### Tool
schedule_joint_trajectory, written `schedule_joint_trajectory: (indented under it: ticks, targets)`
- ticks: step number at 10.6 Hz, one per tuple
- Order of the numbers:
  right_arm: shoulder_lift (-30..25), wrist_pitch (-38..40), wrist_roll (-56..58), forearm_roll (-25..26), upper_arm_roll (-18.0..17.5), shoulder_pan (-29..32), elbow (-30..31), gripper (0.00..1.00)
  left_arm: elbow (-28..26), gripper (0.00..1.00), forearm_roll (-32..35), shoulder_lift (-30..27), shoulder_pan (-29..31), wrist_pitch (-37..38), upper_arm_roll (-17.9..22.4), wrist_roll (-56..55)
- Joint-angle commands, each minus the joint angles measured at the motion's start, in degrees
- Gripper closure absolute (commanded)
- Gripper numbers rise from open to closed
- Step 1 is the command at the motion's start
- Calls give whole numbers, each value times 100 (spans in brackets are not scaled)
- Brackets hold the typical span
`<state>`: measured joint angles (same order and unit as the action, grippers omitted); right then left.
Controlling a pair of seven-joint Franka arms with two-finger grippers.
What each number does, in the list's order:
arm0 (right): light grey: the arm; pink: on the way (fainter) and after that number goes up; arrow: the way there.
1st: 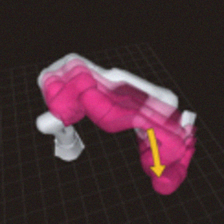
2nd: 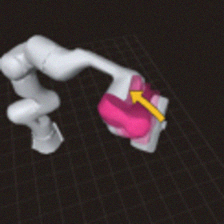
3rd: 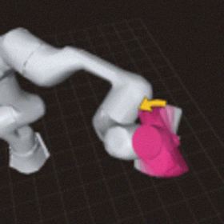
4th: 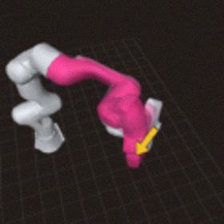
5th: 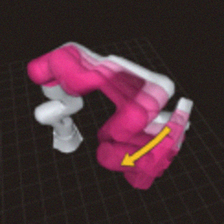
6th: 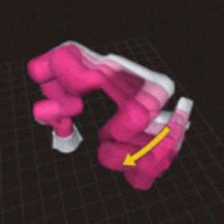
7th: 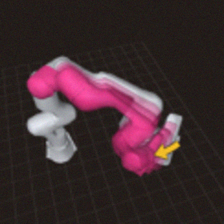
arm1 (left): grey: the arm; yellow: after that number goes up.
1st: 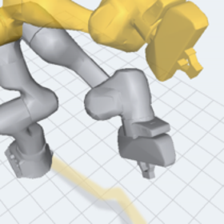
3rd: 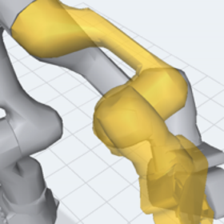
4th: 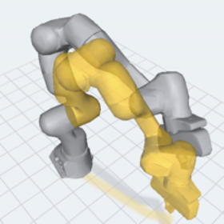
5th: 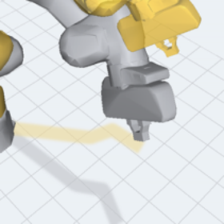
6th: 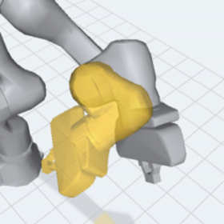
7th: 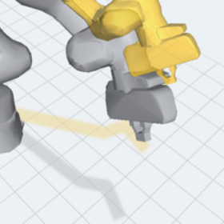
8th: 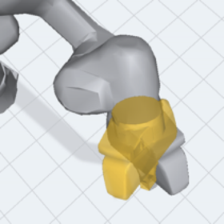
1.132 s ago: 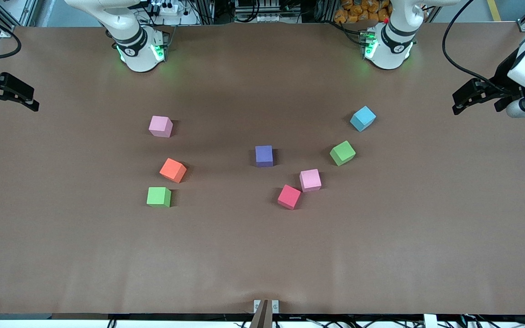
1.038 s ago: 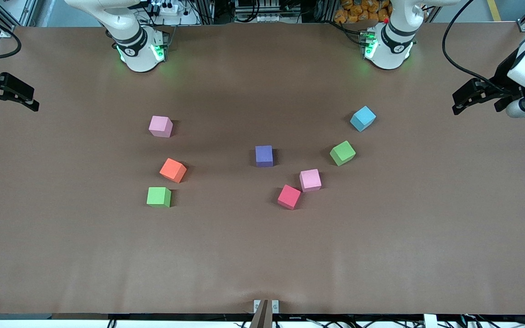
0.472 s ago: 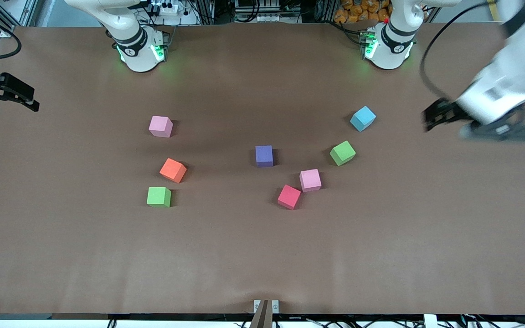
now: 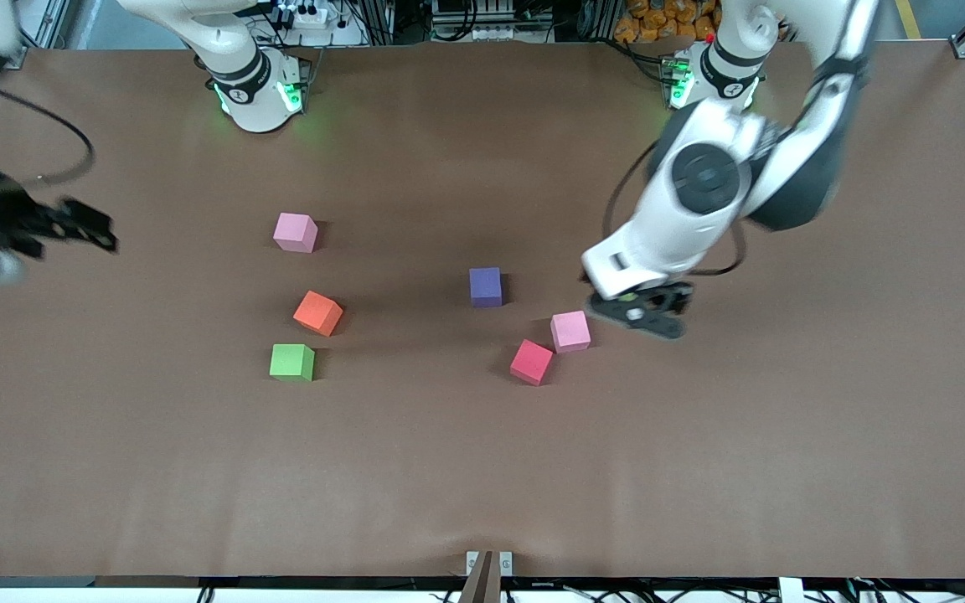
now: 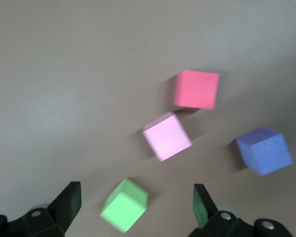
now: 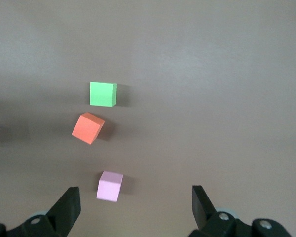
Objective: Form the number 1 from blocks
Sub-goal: 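Lower the left gripper onto red while the right gripper reaches green, then grasp the red cube with the left gripper while the right gripper grasps green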
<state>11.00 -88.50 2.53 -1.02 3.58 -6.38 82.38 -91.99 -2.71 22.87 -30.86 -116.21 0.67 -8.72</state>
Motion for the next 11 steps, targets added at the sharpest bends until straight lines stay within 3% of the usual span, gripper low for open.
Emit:
schedule_joint_trajectory:
  ticks: [1,5,8,11]
  targets:
    - [795,-560,-165,-74,11,-187,-91,0,461,0,-414,707,-192,-549,82,-86]
    - [1676,-1535,-814,-529,11,-205,146,0,971,0,-705,1780,-588,-1657,100,-95]
    - [2089,-2904,-843,-487,-23,-477,813,0,1034,0,-714,2168,-597,-2246,108,10]
    - [2345,-3208,-448,-416,-32,-662,920,0,1173,0,-714,2563,-650,-2678,178,81]
